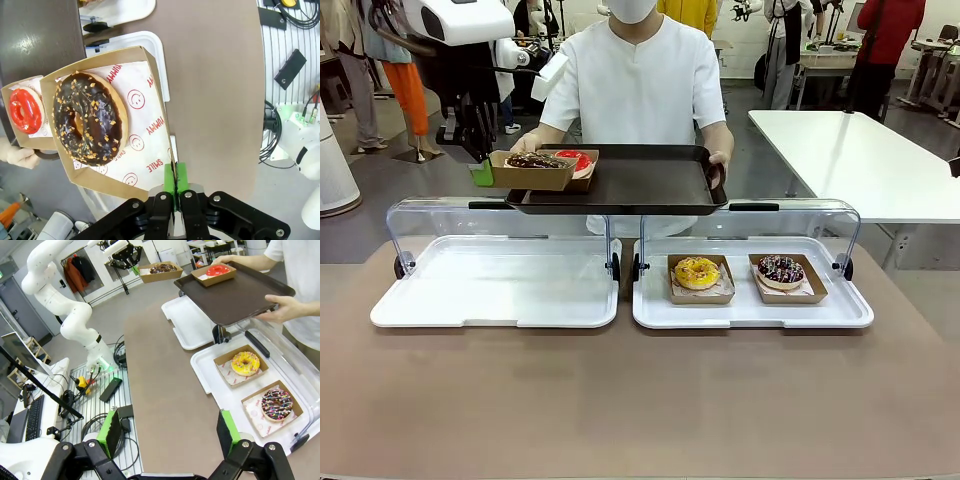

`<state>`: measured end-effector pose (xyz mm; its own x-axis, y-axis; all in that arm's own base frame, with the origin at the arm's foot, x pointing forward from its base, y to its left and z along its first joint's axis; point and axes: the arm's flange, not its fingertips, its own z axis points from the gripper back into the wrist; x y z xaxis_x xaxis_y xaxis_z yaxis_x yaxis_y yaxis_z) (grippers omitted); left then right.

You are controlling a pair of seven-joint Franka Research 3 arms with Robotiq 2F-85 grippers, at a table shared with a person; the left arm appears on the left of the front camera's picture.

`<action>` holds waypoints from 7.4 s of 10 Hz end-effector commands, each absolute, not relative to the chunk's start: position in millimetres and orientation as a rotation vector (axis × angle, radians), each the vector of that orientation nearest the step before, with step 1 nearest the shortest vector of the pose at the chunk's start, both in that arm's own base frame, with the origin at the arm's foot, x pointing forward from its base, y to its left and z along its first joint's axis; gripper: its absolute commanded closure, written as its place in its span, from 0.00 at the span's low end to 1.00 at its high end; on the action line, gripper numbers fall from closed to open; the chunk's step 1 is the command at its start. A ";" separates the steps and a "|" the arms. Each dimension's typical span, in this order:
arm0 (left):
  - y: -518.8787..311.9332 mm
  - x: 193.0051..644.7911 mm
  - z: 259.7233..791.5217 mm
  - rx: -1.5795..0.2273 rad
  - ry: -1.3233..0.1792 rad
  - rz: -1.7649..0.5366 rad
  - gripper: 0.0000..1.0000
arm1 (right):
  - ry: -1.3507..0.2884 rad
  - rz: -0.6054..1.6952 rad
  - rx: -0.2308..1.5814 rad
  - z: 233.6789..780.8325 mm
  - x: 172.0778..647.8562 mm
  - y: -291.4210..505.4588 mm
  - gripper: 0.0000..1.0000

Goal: Provide the desired donut to the person.
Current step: Place the picked Paper togo box onto the Handle tray extended by the person.

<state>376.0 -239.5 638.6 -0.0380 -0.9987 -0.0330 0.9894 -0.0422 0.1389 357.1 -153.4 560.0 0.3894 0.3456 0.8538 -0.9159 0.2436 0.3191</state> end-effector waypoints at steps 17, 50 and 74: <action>-389.5 568.8 595.4 0.134 -0.116 -1.653 0.99 | -0.754 0.981 0.959 559.9 357.6 -153.2 0.00; -143.9 356.2 599.4 0.011 -0.221 -1.648 0.00 | -0.754 0.981 0.959 559.9 357.6 -153.2 0.00; 99.1 380.2 583.7 -0.728 -0.915 -1.151 0.00 | -0.754 0.981 0.959 559.9 357.6 -153.2 0.00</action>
